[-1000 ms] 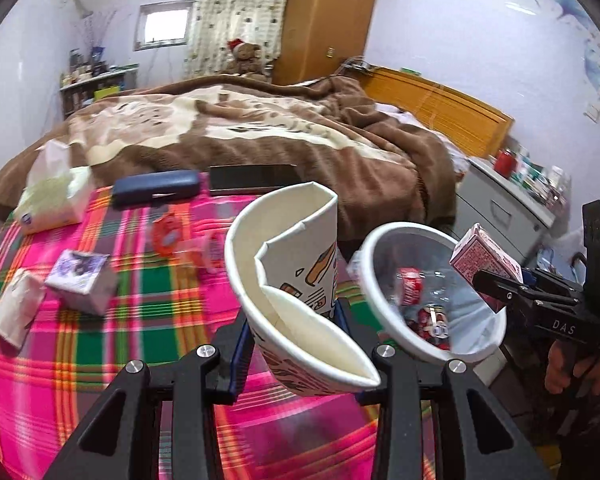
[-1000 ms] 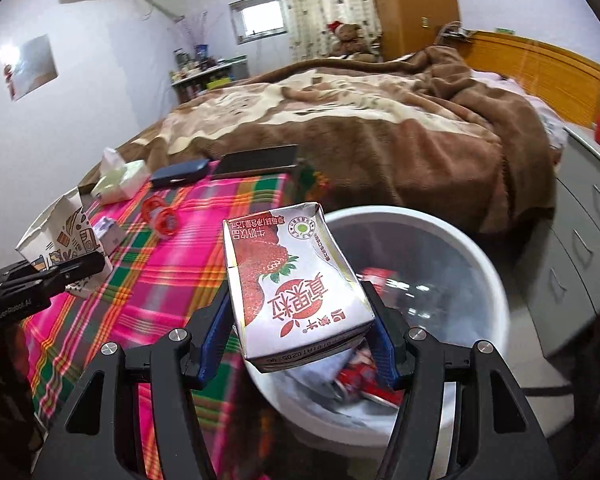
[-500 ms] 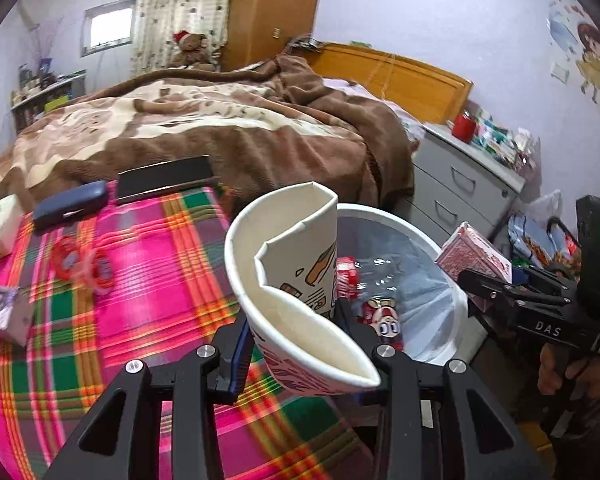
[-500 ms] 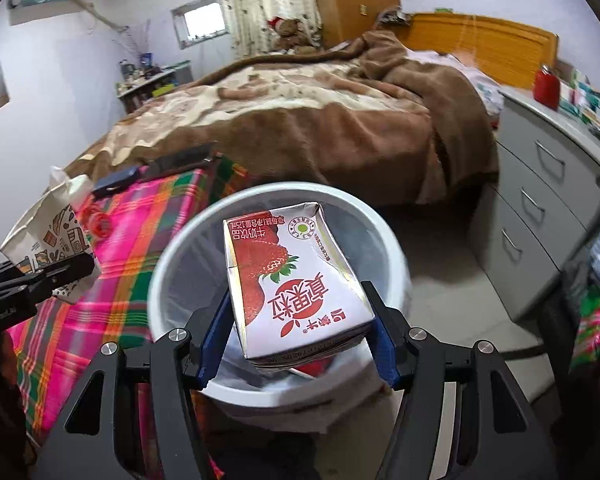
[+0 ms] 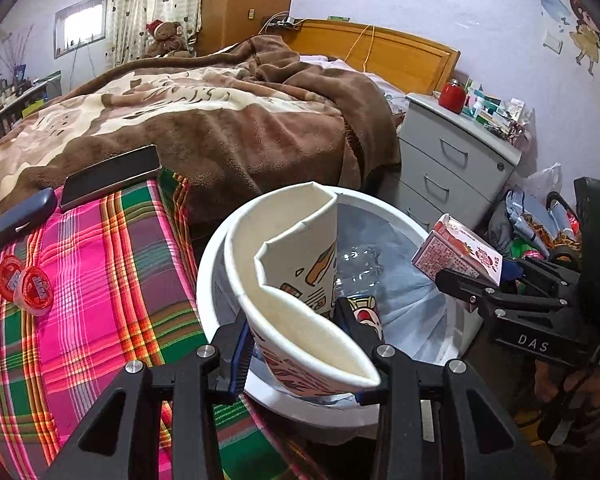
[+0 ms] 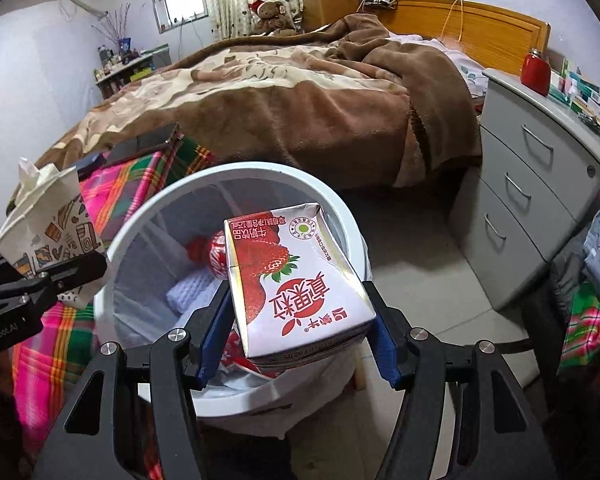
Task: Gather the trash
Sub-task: 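Carry the paper cup and juice carton over the bin and release both, then move both tools back to the cloth toward the tissue wrapper and jelly cups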
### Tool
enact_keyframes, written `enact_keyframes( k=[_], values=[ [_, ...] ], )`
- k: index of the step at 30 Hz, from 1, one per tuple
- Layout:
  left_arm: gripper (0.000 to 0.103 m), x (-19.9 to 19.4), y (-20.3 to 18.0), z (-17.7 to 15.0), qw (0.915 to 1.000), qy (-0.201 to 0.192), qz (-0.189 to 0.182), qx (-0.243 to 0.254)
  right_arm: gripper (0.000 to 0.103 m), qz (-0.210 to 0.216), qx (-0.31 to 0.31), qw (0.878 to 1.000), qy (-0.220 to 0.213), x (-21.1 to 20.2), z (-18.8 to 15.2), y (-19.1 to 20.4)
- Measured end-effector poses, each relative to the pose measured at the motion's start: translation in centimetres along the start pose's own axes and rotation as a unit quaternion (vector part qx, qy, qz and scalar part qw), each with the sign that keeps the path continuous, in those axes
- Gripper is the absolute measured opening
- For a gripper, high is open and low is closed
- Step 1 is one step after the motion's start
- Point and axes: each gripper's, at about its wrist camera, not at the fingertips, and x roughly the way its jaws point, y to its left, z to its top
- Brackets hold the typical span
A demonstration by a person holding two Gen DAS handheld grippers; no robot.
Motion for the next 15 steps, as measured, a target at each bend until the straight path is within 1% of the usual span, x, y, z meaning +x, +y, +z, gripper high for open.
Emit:
enact_keyframes(
  k=[3,4,5,7,9,15],
  values=[
    [0.041,0.1,0.2,0.2,1.0000,-0.001,-0.005,-0.004,0.063,0.004,0.001,1.000,0.003,0.2,0.0,-0.1],
    [0.045,0.1,0.3,0.2,1.0000,-0.003,-0.006,-0.006,0.063,0.006,0.004,1.000,0.003,0.2,0.0,-0.2],
    [0.051,0.0,0.4,0.3,0.9999,-0.003,-0.007,-0.008,0.064,0.007,0.006,1.000,0.001,0.2,0.0,-0.2],
    [0.058,-0.1,0.7,0.3,0.9998,-0.007,-0.011,-0.012,0.065,0.009,0.010,1.000,-0.002,0.0,0.1,-0.3],
    [0.058,-0.1,0.9,0.3,0.9996,-0.007,-0.014,-0.021,0.068,0.005,0.011,1.000,-0.003,0.0,0.1,-0.3],
    [0.058,-0.9,1.3,0.1,0.9995,-0.014,-0.014,-0.025,0.068,0.007,0.022,1.000,-0.014,-0.8,0.1,-0.3]
  ],
)
